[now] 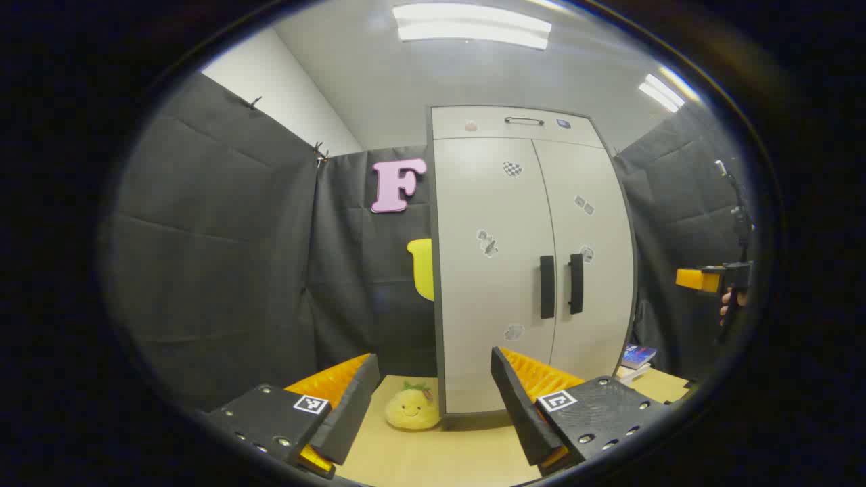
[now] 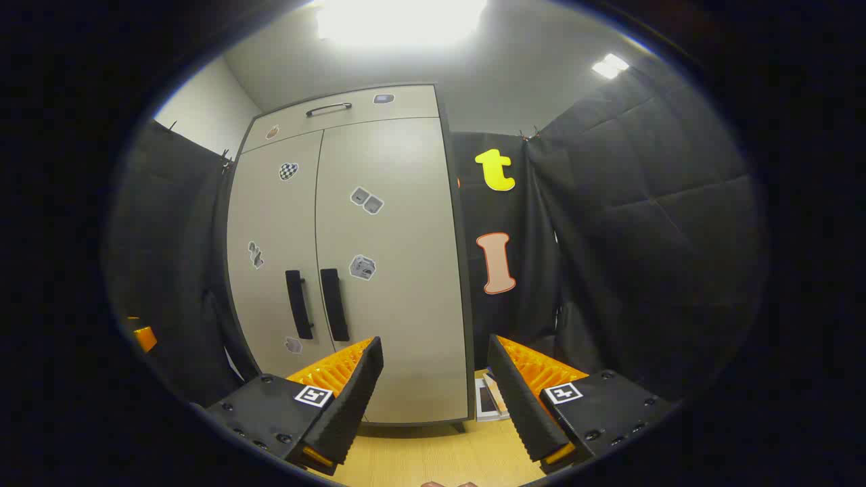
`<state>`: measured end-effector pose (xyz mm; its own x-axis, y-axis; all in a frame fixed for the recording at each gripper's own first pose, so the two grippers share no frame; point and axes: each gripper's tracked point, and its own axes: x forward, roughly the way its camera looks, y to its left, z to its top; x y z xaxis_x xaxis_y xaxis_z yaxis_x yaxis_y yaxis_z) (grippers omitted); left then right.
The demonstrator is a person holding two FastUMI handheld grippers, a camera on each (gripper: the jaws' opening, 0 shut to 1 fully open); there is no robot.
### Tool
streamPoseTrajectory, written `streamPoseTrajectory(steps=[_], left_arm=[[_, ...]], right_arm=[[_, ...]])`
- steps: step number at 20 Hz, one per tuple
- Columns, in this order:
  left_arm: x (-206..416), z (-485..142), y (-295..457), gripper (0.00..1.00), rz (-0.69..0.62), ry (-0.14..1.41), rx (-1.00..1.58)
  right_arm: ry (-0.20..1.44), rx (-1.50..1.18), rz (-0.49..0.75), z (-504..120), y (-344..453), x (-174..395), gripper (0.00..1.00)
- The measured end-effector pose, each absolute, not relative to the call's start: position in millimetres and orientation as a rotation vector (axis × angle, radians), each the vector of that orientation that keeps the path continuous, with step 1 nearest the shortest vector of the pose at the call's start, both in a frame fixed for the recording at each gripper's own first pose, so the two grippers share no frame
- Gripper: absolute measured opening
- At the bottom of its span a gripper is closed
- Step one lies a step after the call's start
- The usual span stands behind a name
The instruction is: Open the right door of the double-door shoe cabinet with the right hand, and open the left door with the left hand.
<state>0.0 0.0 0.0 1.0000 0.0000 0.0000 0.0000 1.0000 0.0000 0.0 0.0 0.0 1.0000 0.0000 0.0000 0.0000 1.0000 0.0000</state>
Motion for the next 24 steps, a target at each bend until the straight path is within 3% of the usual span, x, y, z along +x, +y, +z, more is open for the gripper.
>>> streamPoseTrajectory(steps=[24], left_arm=[[-9.4, -14.7, 15.3, 0.96, 0.069, 0.022, 0.033]], right_arm=[[0.038, -0.01, 0.149, 0.1, 66.3, 30.8, 0.98]])
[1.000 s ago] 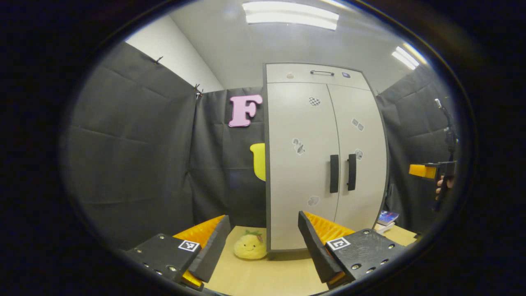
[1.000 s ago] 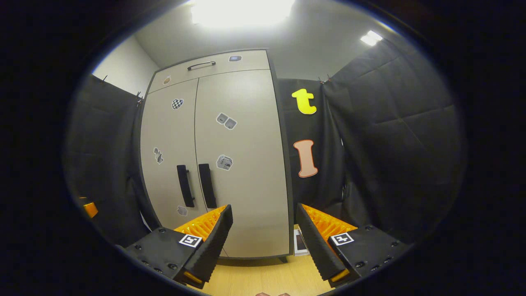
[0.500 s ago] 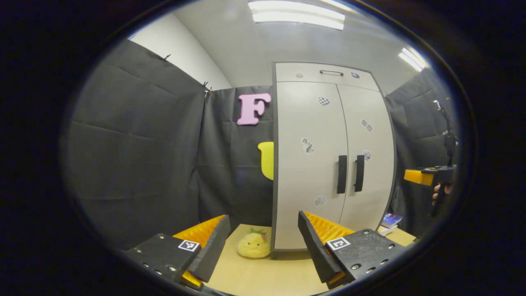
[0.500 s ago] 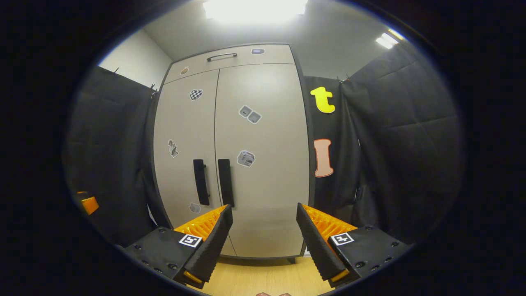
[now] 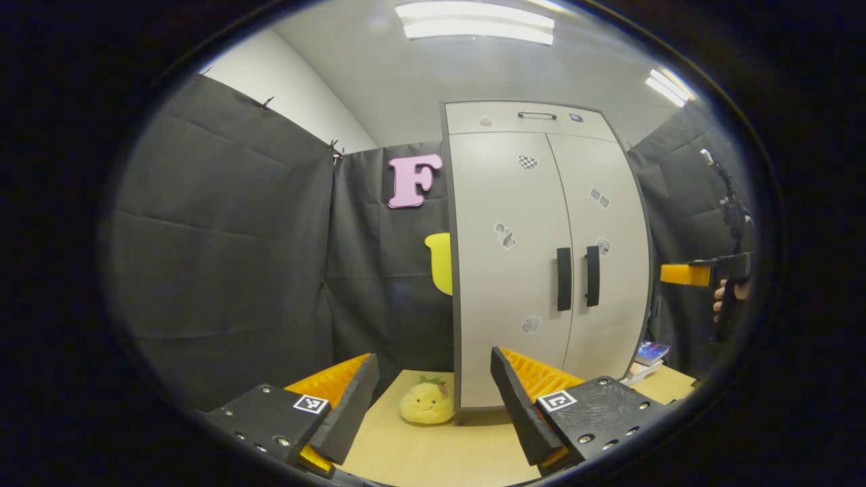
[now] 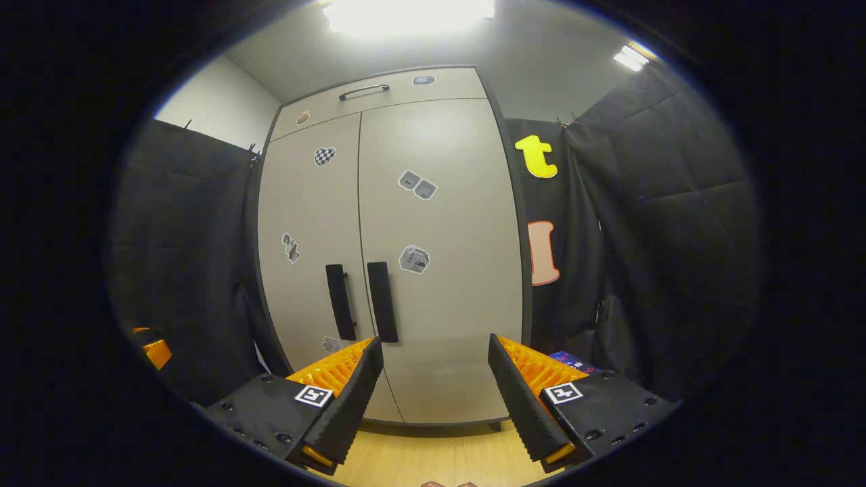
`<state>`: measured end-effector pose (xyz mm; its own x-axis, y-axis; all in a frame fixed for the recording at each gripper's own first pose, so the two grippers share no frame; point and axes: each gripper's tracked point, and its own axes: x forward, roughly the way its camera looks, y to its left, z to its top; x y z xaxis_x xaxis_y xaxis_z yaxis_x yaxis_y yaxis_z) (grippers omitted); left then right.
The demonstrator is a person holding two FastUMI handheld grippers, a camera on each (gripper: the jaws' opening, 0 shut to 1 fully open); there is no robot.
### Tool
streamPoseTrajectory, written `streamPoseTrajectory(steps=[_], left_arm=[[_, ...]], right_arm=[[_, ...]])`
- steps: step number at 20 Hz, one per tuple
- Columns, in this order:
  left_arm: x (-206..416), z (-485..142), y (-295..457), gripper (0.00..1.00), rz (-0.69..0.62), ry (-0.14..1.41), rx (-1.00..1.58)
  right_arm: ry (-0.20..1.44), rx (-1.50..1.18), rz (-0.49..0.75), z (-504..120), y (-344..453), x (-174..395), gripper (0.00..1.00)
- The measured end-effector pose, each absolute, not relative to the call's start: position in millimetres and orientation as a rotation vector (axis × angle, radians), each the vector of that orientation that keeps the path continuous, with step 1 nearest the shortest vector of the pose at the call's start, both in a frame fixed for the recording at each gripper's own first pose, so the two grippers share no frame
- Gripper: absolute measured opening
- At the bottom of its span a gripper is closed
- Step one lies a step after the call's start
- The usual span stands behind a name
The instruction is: Open the right door of the double-door shoe cabinet with the right hand, and open the left door with the left hand.
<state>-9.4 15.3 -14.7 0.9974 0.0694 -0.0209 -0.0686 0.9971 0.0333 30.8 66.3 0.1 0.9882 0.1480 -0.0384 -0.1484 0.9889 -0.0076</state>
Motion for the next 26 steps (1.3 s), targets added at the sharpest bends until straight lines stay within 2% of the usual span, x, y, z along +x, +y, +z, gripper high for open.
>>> streamPoseTrajectory(steps=[8, 13, 24, 25, 26], left_arm=[[-20.0, -29.2, 9.1, 0.96, 0.078, -0.048, 0.01], [-22.9, -64.4, 15.9, 0.96, 0.094, 0.03, 0.005], [-37.3, -117.2, 70.6, 0.96, 0.23, 0.154, -0.019], [-37.4, -121.6, 72.5, 0.96, 0.235, 0.166, -0.022], [-36.9, -122.6, 72.8, 0.96, 0.235, 0.172, -0.023]], right_arm=[[0.037, -0.004, 0.242, 37.3, 105.4, 74.4, 0.98], [0.07, 0.009, 0.324, 50.8, 141.7, 112.8, 0.98], [0.17, 0.012, 0.244, 23.5, 158.1, 184.7, 0.98], [0.175, 0.003, 0.231, 20.0, 158.0, 189.2, 0.91], [0.18, -0.013, 0.21, 15.5, 156.9, 192.8, 0.89]])
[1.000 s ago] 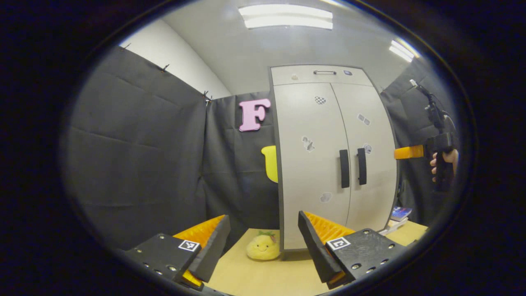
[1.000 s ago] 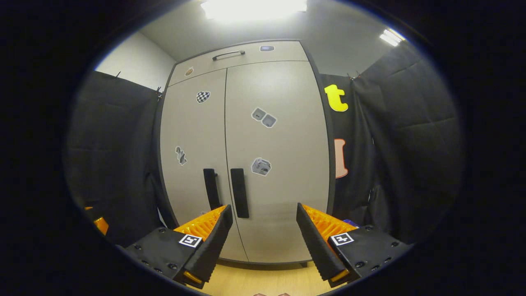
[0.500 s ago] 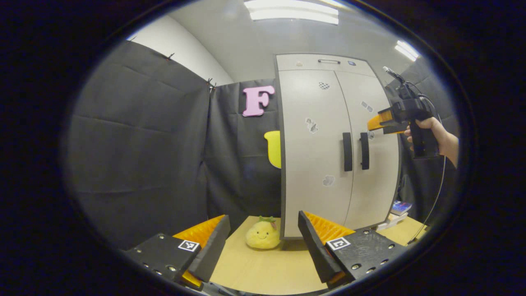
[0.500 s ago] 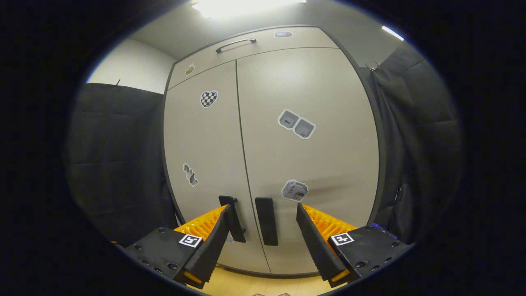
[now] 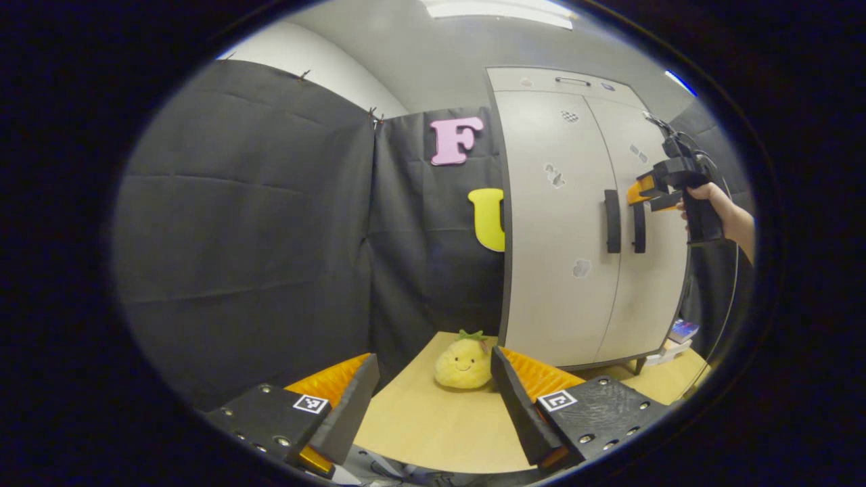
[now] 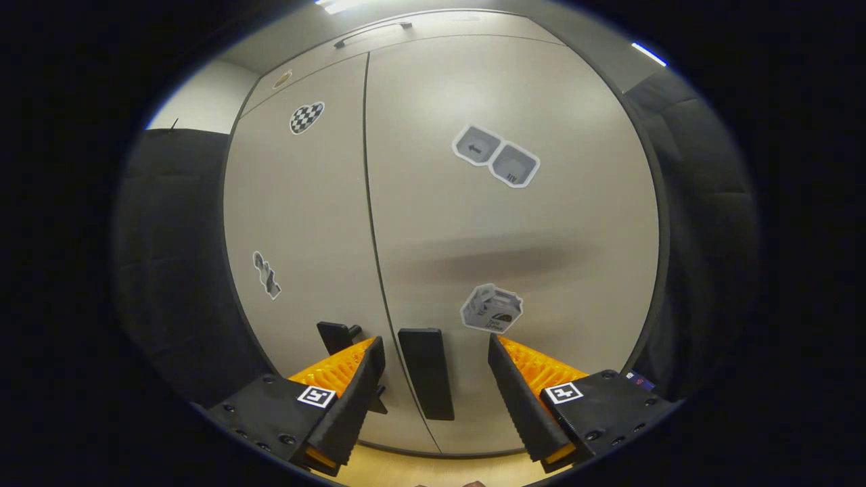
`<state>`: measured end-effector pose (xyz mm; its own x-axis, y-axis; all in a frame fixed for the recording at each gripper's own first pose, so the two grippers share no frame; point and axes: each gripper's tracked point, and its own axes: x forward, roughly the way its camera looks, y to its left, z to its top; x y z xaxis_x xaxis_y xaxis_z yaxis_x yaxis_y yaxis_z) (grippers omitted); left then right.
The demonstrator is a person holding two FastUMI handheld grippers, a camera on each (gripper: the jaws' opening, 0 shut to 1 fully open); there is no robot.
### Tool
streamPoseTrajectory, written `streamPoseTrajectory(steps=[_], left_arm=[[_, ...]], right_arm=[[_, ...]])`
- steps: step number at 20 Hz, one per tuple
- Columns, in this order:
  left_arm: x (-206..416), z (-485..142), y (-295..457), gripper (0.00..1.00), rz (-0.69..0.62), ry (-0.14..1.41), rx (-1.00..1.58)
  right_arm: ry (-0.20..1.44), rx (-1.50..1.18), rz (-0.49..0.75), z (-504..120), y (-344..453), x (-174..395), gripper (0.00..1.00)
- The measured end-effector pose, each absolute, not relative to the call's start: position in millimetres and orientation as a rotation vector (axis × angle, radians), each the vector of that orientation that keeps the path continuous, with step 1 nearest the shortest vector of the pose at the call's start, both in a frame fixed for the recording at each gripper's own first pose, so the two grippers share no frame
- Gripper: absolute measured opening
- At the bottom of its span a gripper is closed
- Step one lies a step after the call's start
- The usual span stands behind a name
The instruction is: Open the right door of the double-door shoe cabinet with the right hand, and open the left door with the left hand.
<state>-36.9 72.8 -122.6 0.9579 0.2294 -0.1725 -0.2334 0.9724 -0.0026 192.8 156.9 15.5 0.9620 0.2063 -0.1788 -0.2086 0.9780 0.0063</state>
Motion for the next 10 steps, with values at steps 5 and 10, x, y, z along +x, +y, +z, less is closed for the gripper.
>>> streamPoseTrajectory(steps=[5, 10], left_arm=[[-36.1, -125.3, 77.2, 0.96, 0.239, 0.176, 0.001], [-43.3, -124.0, 77.0, 0.96, 0.244, 0.178, -0.009]], right_arm=[[0.207, -0.007, 0.194, 0.1, 166.9, 202.7, 0.54], [0.204, -0.087, 0.175, -1.9, 168.5, 205.4, 0.34]])
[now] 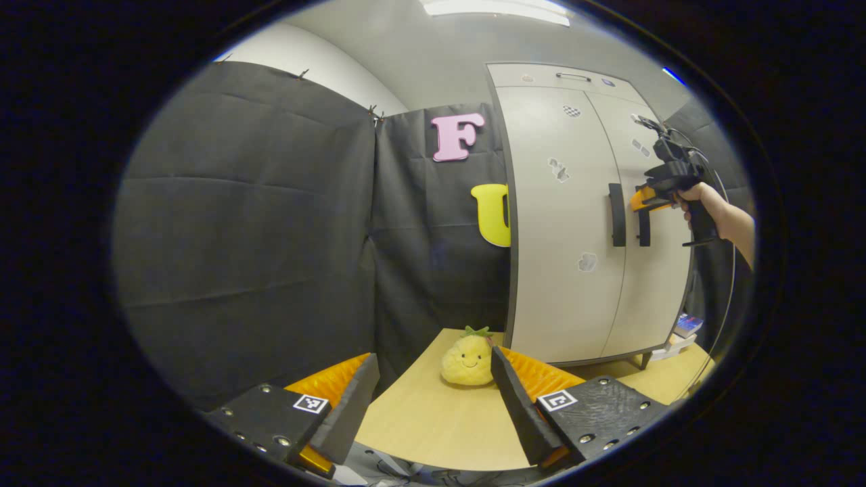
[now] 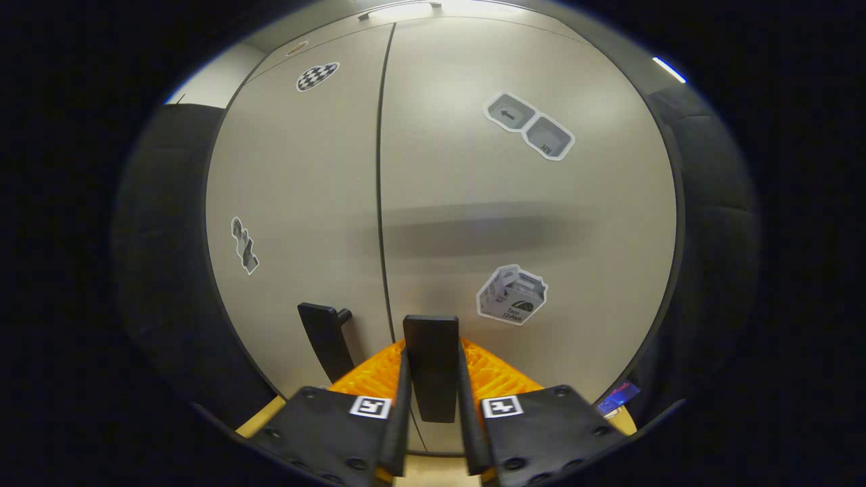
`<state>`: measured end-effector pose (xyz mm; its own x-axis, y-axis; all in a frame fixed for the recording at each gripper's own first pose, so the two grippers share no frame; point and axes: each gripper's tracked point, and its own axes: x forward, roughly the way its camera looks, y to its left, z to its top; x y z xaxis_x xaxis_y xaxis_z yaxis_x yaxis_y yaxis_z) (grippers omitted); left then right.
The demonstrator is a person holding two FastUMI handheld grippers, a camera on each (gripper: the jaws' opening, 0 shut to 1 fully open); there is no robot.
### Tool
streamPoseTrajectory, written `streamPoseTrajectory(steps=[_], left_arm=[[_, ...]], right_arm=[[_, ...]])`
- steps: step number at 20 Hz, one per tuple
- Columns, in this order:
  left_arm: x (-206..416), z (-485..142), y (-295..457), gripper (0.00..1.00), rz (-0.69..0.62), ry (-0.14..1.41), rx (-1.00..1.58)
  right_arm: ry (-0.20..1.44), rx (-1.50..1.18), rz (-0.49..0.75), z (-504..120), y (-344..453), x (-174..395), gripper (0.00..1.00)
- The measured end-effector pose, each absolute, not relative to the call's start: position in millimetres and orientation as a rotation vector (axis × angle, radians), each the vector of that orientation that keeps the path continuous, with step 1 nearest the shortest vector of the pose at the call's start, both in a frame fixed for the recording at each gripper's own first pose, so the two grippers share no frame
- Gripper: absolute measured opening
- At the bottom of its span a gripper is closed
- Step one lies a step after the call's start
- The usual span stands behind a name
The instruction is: Open the right door of the double-door shoe cabinet with the right hand, and open the left door with the left hand.
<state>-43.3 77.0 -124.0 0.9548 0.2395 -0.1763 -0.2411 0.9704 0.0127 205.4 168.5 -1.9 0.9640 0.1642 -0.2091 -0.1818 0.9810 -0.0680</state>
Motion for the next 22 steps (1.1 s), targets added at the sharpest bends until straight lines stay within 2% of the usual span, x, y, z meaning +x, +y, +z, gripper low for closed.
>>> streamPoseTrajectory(steps=[1, 2, 3, 6, 10, 11, 13, 16, 17, 18, 22], left_arm=[[-49.2, -124.1, 76.1, 0.96, 0.246, 0.182, -0.004], [-52.8, -124.5, 78.5, 0.96, 0.252, 0.189, 0.004], [-58.7, -125.9, 81.0, 0.96, 0.257, 0.194, 0.014], [-57.7, -124.3, 81.7, 0.96, 0.258, 0.207, 0.034], [-57.9, -120.0, 74.3, 0.96, 0.255, 0.215, 0.055], [-58.0, -117.0, 69.8, 0.96, 0.25, 0.211, 0.074], [-63.6, -114.2, 56.7, 0.96, 0.232, 0.197, 0.094], [-67.3, -119.6, 27.4, 0.95, 0.175, 0.215, 0.075], [-66.5, -120.5, 14.5, 0.96, 0.155, 0.218, 0.079], [-65.2, -119.7, 4.7, 0.96, 0.137, 0.219, 0.089], [-62.8, -111.5, -37.1, 0.96, 0.047, 0.203, 0.139]], right_arm=[[0.196, -0.086, 0.177, -1.9, 168.1, 205.7, 0.3], [0.183, -0.081, 0.176, -1.3, 167.9, 203.8, 0.31], [0.174, -0.074, 0.187, -0.6, 168.0, 206.0, 0.21], [0.181, -0.097, 0.231, -2.9, 168.1, 206.8, 0.07], [0.185, -0.09, 0.255, -2.4, 167.4, 200.0, 0.07], [0.18, -0.083, 0.259, -1.6, 166.8, 197.7, 0.03], [0.173, -0.077, 0.278, -1.7, 166.4, 189.3, 0.07], [0.171, -0.065, 0.324, -1.0, 162.7, 174.4, 0.07], [0.172, -0.06, 0.341, -0.2, 162.0, 170.2, 0.03], [0.176, -0.047, 0.356, 0.1, 159.7, 162.4, 0.07], [0.17, 0.002, 0.399, 1.3, 140.6, 130.7, 0.07]])
